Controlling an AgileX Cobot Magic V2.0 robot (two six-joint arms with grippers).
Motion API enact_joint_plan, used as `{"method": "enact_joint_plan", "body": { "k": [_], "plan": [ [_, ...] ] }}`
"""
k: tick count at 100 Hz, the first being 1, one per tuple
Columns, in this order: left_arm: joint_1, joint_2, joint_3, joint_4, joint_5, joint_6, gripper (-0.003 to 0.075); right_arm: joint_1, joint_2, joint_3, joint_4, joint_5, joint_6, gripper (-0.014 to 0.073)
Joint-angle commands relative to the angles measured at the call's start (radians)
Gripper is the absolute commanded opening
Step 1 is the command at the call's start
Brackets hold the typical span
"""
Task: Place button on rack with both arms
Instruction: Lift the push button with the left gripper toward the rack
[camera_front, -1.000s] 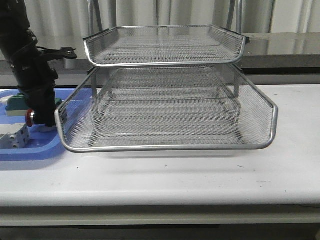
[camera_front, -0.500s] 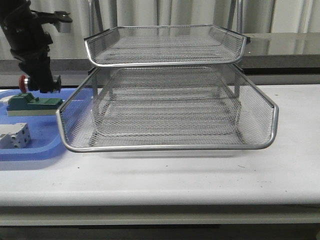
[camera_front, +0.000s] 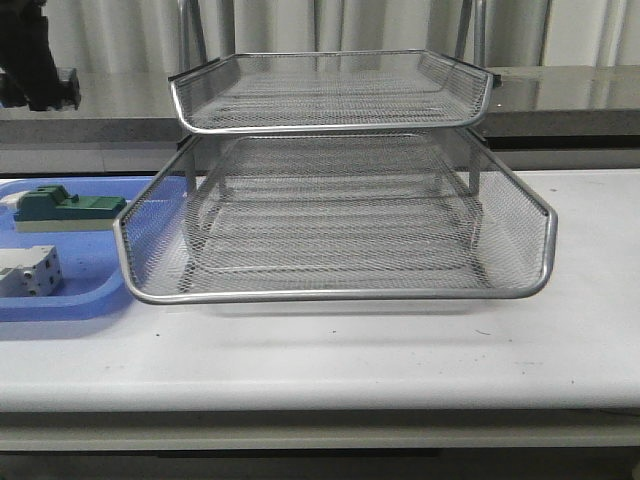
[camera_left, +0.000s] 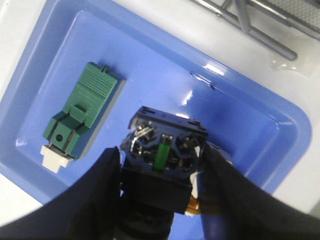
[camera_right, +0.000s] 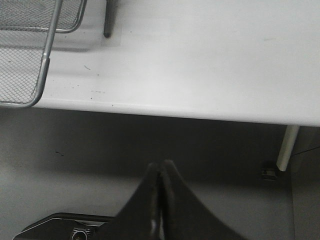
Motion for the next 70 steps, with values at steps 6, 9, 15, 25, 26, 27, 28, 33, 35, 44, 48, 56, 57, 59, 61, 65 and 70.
{"method": "enact_joint_plan", "body": {
  "k": [6, 9, 15, 25, 26, 27, 28, 33, 35, 44, 48, 56, 57, 59, 61, 65, 70],
  "plan": [
    [-0.032, -0.169, 0.088, -0.012, 0.024, -0.029, -0.0020, 0.000, 0.000, -0.034, -0.014, -0.045, -0.005, -0.0068],
    [-0.039, -0.189, 0.115, -0.012, 0.024, -0.031, -0.0020, 0.000, 0.000, -0.034, -0.014, -0.045, -0.005, -0.0068],
    [-0.056, -0.234, 0.155, -0.019, 0.024, -0.033, -0.0020, 0.000, 0.000, -0.034, -0.014, -0.045, -0.005, -0.0068],
    [-0.096, -0.293, 0.217, -0.039, 0.024, -0.077, -0.0020, 0.000, 0.000, -0.034, -0.014, -0.045, -0.005, -0.0068],
    [-0.099, -0.299, 0.220, -0.039, 0.024, -0.082, -0.0020, 0.000, 0.000, -0.034, -0.014, -0.045, -0.005, -0.0068],
    [-0.105, -0.303, 0.223, -0.043, 0.024, -0.091, -0.0020, 0.000, 0.000, -0.034, -0.014, -0.045, -0.005, -0.0068],
    [-0.108, -0.306, 0.229, -0.044, 0.024, -0.096, -0.0020, 0.000, 0.000, -0.034, -0.014, -0.045, -0.005, -0.0068],
    [-0.132, -0.330, 0.247, -0.058, 0.024, -0.129, -0.0020, 0.000, 0.000, -0.034, -0.014, -0.045, -0.005, -0.0068],
    [-0.142, -0.335, 0.254, -0.065, 0.024, -0.141, -0.0020, 0.000, 0.000, -0.034, -0.014, -0.045, -0.005, -0.0068],
    [-0.192, -0.358, 0.274, -0.102, 0.022, -0.162, -0.0020, 0.000, 0.000, -0.034, -0.014, -0.045, -0.005, -0.0068],
    [-0.220, -0.364, 0.279, -0.124, 0.022, -0.162, -0.0020, 0.000, 0.000, -0.034, -0.014, -0.045, -0.005, -0.0068],
    [-0.269, -0.364, 0.283, -0.163, 0.022, -0.162, -0.0020, 0.000, 0.000, -0.034, -0.014, -0.045, -0.005, -0.0068],
    [-0.280, -0.364, 0.285, -0.170, 0.022, -0.162, -0.0020, 0.000, 0.000, -0.034, -0.014, -0.045, -0.005, -0.0068],
    [-0.296, -0.364, 0.287, -0.177, 0.022, -0.162, -0.0020, 0.000, 0.000, -0.034, -0.014, -0.045, -0.005, -0.0068],
    [-0.312, -0.364, 0.287, -0.184, 0.022, -0.162, -0.0020, 0.000, 0.000, -0.034, -0.014, -0.045, -0.005, -0.0068],
    [-0.345, -0.362, 0.289, -0.186, 0.022, -0.162, -0.0020, 0.000, 0.000, -0.034, -0.014, -0.045, -0.005, -0.0068],
    [-0.382, -0.356, 0.289, -0.186, 0.015, -0.162, -0.0020, 0.000, 0.000, -0.034, -0.014, -0.045, -0.005, -0.0068]
  ]
}}
